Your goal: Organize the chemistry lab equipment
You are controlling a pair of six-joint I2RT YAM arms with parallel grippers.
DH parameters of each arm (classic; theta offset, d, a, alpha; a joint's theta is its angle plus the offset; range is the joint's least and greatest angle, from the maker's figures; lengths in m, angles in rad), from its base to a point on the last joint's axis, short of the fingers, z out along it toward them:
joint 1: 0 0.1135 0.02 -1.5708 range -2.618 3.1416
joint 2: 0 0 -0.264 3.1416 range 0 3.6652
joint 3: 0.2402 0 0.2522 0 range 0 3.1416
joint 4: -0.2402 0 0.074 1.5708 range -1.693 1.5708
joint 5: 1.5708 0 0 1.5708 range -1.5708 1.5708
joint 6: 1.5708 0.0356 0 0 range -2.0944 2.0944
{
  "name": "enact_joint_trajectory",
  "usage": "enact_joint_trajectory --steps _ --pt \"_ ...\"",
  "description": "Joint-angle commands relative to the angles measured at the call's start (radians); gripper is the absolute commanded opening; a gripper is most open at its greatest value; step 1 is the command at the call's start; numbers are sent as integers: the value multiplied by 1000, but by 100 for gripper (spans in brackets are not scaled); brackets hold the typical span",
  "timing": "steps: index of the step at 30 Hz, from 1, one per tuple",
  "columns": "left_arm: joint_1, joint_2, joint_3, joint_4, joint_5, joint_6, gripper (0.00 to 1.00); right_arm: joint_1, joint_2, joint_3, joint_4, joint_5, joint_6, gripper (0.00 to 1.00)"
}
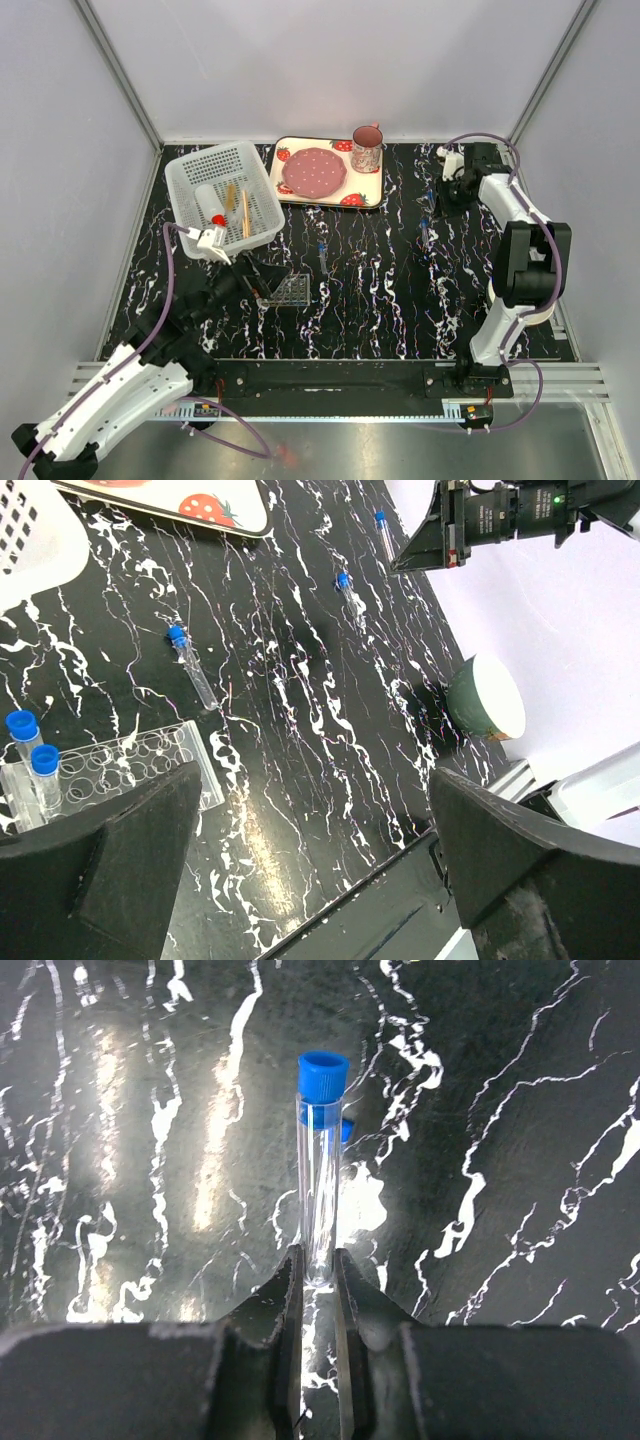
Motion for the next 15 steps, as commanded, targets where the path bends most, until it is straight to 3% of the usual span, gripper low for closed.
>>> enact_joint_trajectory --steps 1,15 --pt "4 35 51 106 66 -17 99 5 -102 -43 36 -111 -4 5" --pt "4 193 91 248 192 -54 99 76 -254 -219 55 -306 -53 5"
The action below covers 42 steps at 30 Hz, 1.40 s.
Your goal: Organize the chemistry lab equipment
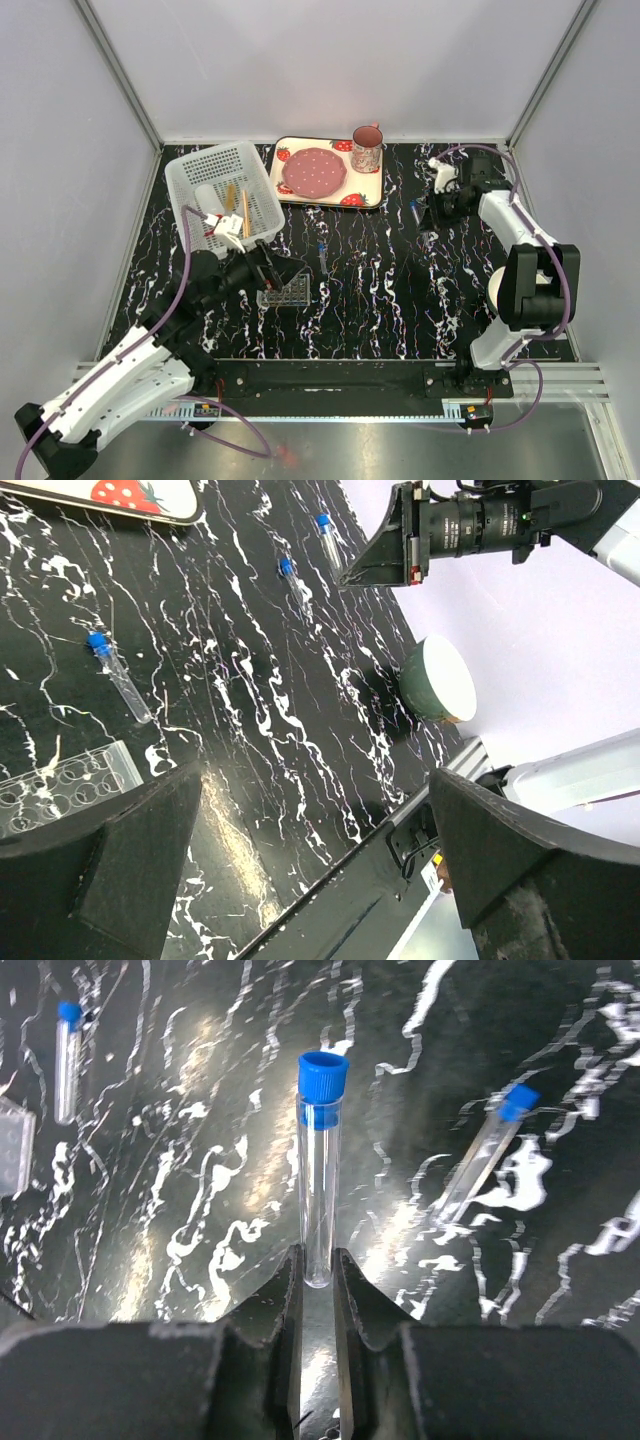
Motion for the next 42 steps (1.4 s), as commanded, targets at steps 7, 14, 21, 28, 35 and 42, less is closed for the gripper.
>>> enact_joint_trajectory --steps 7,14,21,28,35,42 --pt "4 116 61 155 122 -33 99 119 -138 -130 46 -175 -71 5" --pt "4 199 82 187 170 -22 99 149 -167 -157 44 -224 -96 5" --pt "-4 253 91 208 188 -21 99 162 -166 -166 32 -259 -109 5" --pt "-22 319 117 256 196 -13 99 165 -178 -180 30 -284 -116 5" --pt "-39 371 140 268 193 -4 99 168 -186 -185 26 -313 -119 5" --pt "-57 426 165 288 193 1 99 165 -196 -191 23 -342 -120 5"
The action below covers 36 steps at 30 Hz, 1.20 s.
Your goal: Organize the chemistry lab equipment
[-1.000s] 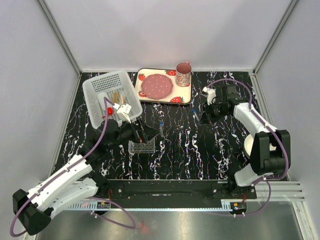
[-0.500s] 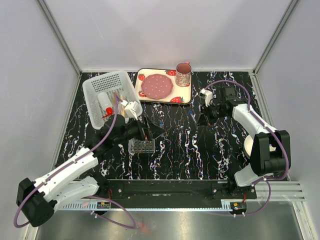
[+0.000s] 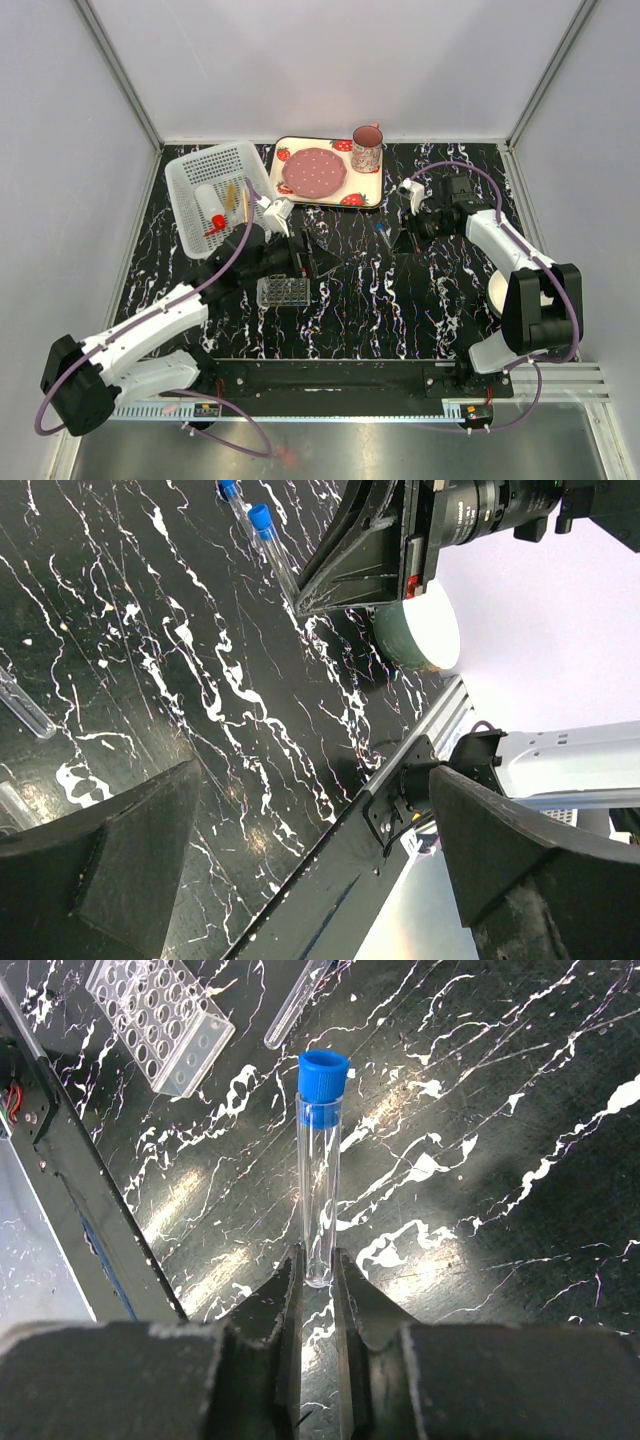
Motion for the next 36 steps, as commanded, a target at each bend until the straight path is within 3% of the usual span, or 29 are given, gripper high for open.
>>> enact_joint_trajectory --steps 1,22,36 --pt "-12 36 68 80 18 20 99 9 -45 -2 4 -52 -16 5" --pt "-47 180 150 123 19 18 99 9 -60 -6 -12 -107 -32 5" --pt "-49 300 181 244 -22 -106 99 11 -62 -9 -13 -149 -30 5"
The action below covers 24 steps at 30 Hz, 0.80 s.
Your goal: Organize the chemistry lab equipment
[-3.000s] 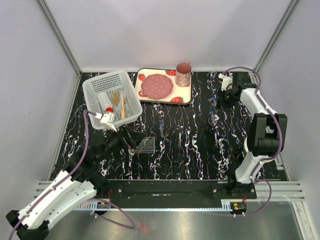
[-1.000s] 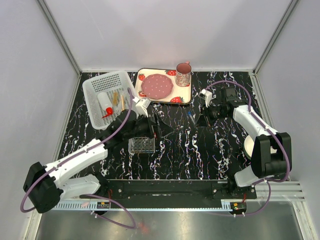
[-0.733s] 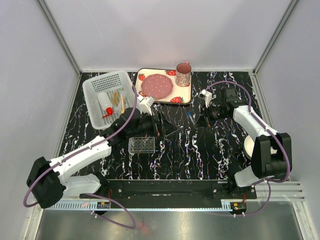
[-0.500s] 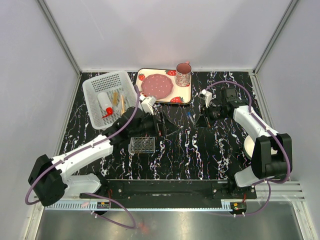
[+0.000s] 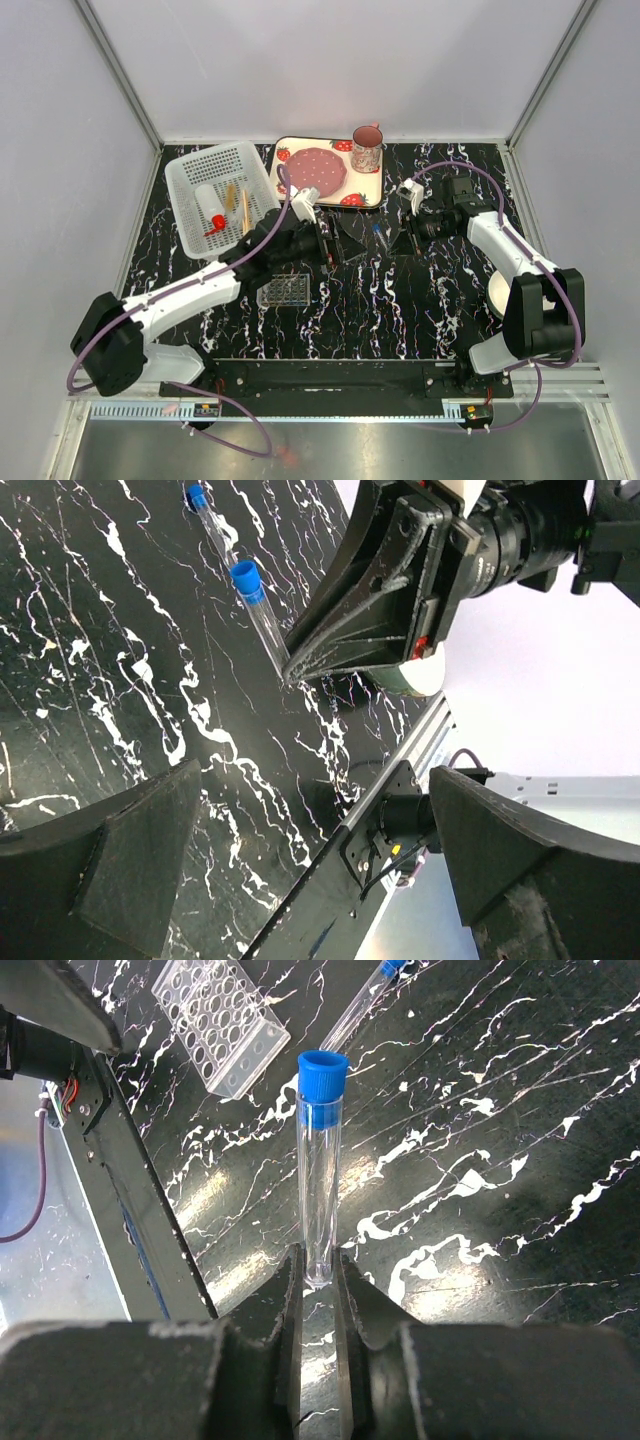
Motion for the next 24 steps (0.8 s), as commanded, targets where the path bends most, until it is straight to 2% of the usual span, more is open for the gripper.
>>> enact_joint_trajectory --steps 1,10,13,14,19,24 --pt "-4 52 62 111 -29 -62 99 11 -35 -2 2 -51 -18 5" --pt "-4 217 171 113 -74 -98 98 20 -41 -3 -24 -81 -56 5" --pt "-4 279 220 79 -66 -91 93 21 -41 -2 -34 -84 -68 5" --pt "-3 292 246 70 -62 -89 87 21 -46 -2 -35 -84 -71 5" --pt "-4 359 295 -11 -31 -68 73 20 -51 -5 -43 -91 -90 6" --pt "-4 379 326 -57 -27 -56 66 30 -52 -6 -57 -95 -110 6"
